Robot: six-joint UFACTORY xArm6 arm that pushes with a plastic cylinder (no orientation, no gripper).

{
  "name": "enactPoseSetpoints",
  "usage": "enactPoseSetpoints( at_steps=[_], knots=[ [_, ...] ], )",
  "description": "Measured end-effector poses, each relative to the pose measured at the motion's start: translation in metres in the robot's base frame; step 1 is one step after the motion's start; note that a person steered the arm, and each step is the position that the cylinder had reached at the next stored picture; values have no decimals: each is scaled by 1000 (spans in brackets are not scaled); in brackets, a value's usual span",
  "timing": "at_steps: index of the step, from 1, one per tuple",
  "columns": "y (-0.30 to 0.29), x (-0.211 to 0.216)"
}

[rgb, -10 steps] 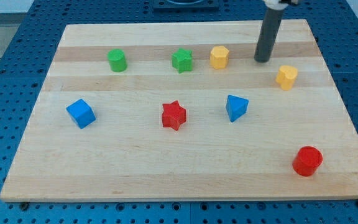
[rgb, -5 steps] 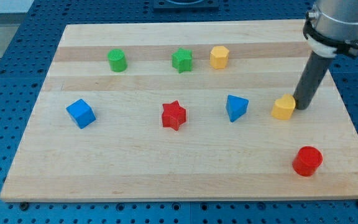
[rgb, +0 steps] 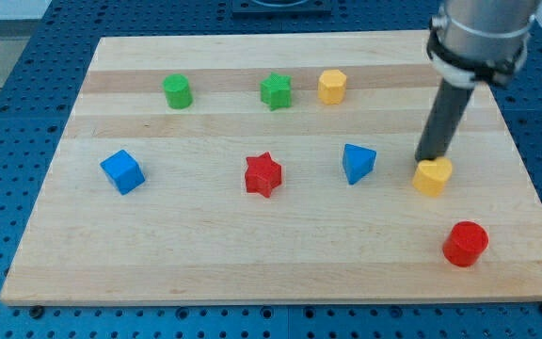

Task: Push the heart to the top of the red circle

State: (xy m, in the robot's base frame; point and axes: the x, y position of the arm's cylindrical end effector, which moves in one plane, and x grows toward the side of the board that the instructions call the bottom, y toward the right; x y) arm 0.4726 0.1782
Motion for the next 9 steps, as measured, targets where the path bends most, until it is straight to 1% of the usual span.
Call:
enactPoseSetpoints(
  at_steps=[1,3,4,5,6,7,8,9],
  knots=[
    [0,35],
    [-7,3],
    [-54,12],
    [-90,44],
    [-88,73],
    [-66,75],
    [-50,56],
    [-46,37]
  ],
)
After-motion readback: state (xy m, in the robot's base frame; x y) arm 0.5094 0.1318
